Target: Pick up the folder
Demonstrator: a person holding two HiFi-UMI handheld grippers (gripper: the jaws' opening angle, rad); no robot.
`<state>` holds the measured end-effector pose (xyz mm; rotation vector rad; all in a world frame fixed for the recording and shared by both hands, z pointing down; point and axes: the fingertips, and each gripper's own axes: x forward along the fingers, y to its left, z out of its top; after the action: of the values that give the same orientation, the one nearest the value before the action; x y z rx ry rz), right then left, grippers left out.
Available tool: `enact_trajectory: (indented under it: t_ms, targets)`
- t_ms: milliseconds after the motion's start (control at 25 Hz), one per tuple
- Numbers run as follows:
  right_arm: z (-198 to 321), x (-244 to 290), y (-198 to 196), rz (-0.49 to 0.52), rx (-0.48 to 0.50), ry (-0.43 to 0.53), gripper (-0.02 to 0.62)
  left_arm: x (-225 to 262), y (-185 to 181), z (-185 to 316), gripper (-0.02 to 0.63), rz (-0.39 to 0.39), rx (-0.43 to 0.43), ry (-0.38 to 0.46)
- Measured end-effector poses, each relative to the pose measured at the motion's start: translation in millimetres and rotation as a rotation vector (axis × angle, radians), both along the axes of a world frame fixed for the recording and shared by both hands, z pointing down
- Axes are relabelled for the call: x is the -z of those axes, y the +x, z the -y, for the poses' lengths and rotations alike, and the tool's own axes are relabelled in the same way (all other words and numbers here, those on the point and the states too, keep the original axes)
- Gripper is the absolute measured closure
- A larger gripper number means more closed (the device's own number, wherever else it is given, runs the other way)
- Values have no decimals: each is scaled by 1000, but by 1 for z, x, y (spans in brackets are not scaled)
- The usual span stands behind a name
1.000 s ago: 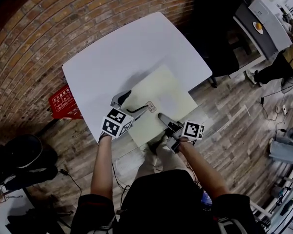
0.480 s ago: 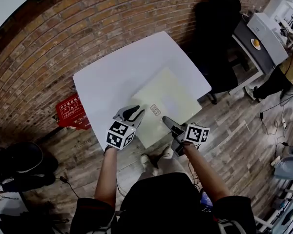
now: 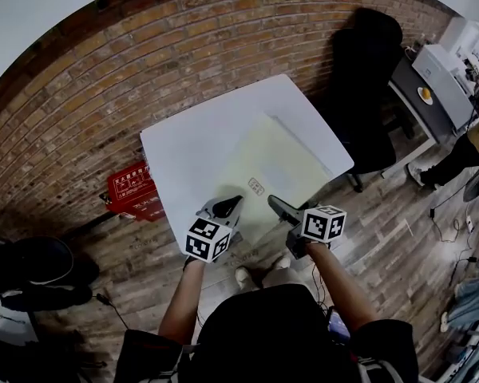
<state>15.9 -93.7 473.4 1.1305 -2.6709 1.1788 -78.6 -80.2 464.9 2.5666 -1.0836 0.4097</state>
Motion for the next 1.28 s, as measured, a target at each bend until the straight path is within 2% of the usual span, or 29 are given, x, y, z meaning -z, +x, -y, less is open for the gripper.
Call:
enact_trajectory:
  t_ms: [160,360,600,760,880,1040,1280]
  targets:
    - [2,18,-10,-13,8,51,321,6,-9,-8,588,-18,10,-14]
    - [3,43,-17,-47,10,129,321,14,-15,-16,588,25,12,25]
    - [4,63,-22,-80,-20,187,321,16,-17,-29,588,20,2,44]
    - [2,69,-23,-132,-13,227,321,17,-21,-32,588,2,37,54]
    - [2,78,-26,-132,-7,254,321,27,-17,-34,588,-33,47,85]
    - [5,98,-28,-113,-9,291,321,39,-14,-35,588,-19,60,112]
    - [-3,128,-21,-133,12,365,321,62,-14,-39,588,-46,138,139]
